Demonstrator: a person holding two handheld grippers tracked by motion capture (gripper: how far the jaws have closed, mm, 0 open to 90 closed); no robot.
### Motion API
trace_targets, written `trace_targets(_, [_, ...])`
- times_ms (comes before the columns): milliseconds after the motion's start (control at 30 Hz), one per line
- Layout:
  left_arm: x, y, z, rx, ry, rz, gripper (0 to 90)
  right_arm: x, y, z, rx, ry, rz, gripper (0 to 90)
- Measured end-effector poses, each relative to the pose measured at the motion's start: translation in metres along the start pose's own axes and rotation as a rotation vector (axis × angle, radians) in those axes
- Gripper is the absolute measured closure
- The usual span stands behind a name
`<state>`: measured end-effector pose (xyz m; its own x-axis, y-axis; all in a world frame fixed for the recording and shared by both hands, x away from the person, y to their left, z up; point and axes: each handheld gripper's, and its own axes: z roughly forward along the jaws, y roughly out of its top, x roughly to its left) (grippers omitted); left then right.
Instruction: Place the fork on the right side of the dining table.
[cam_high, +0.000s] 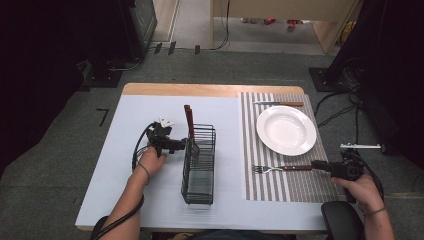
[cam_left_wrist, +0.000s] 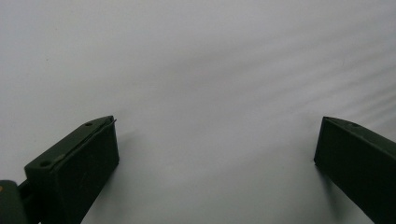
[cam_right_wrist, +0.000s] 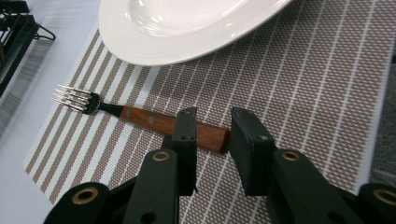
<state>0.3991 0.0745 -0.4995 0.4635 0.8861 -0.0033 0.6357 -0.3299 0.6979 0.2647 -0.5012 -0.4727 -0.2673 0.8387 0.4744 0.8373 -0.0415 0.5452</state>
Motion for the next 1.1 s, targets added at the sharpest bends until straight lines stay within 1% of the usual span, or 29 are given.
trace_targets(133, [0.0,0.0,0.0,-0.001,0.0,0.0,0.0,0.005,0.003,0.008,0.009,0.006,-0.054,70.2])
trace_targets(300, [0.0,0.0,0.0,0.0,0.0,0.0,0.0,0.013,0.005,0.014,0.005,0.021,-0.13,67.2])
trace_targets(400, [0.0,0.0,0.0,-0.001,0.0,0.0,0.0,0.021,0.007,0.019,0.012,0.029,-0.172,67.1])
trace_targets(467, [0.0,0.0,0.0,-0.001,0.0,0.0,0.0,0.028,0.009,0.023,0.021,0.023,-0.201,66.8])
trace_targets(567, [0.0,0.0,0.0,0.0,0.0,0.001,0.0,0.042,0.013,0.031,0.028,0.019,-0.253,65.9])
trace_targets(667, [0.0,0.0,0.0,-0.001,0.0,0.0,0.0,0.055,0.014,0.042,0.056,0.01,-0.307,65.5])
trace_targets(700, [0.0,0.0,0.0,0.0,0.0,0.0,0.0,0.055,0.014,0.042,0.056,0.01,-0.307,65.5])
trace_targets(767, [0.0,0.0,0.0,-0.001,0.0,0.0,0.0,0.06,0.014,0.05,0.087,0.012,-0.341,65.1])
trace_targets(800, [0.0,0.0,0.0,0.0,0.0,0.0,0.0,0.061,0.013,0.051,0.096,0.014,-0.344,64.1])
trace_targets(933, [0.0,0.0,0.0,0.0,0.0,0.0,0.0,0.061,0.011,0.056,0.118,0.015,-0.374,60.2])
trace_targets(1100, [0.0,0.0,0.0,-0.001,0.0,0.0,0.0,0.061,0.007,0.059,0.144,0.029,-0.398,59.2])
